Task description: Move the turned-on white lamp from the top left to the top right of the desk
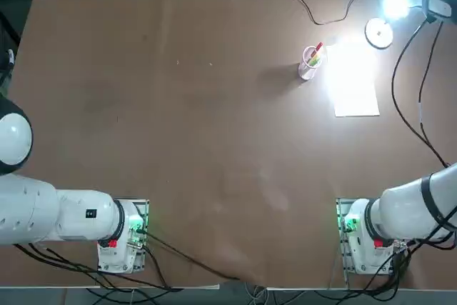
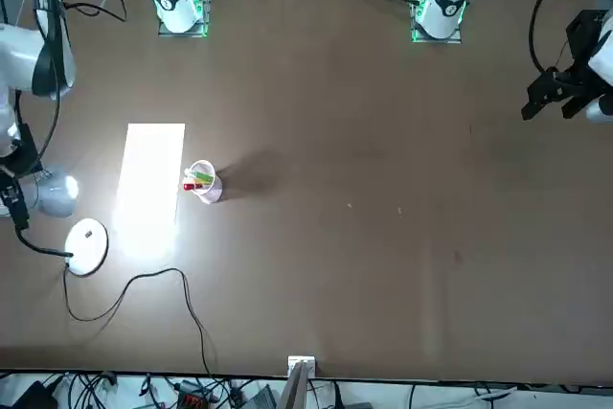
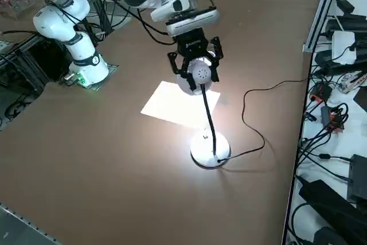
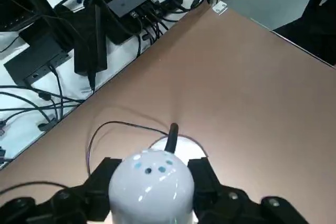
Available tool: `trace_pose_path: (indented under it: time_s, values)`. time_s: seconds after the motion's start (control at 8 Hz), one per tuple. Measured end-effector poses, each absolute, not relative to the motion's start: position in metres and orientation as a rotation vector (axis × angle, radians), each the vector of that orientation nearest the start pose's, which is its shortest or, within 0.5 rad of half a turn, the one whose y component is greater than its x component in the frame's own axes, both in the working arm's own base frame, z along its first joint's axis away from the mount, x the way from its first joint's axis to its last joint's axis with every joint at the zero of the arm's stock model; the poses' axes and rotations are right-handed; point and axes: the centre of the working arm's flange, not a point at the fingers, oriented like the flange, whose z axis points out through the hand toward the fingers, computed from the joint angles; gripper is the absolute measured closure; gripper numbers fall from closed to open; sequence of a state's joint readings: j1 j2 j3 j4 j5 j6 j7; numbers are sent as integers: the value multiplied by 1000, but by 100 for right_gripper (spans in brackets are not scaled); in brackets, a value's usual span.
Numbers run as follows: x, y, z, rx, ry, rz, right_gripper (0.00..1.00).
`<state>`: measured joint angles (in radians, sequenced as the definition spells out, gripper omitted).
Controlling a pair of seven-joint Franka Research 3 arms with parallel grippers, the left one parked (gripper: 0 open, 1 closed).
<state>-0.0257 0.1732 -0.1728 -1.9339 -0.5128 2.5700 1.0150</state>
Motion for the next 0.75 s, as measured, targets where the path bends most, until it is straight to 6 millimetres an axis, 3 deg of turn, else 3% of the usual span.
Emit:
trace_pose_path:
  time_s: [0.38,0.75]
  values:
    - [623,-100,444,-2923,1275,-926,27]
    - [623,-100,444,-2922,1277,-925,27]
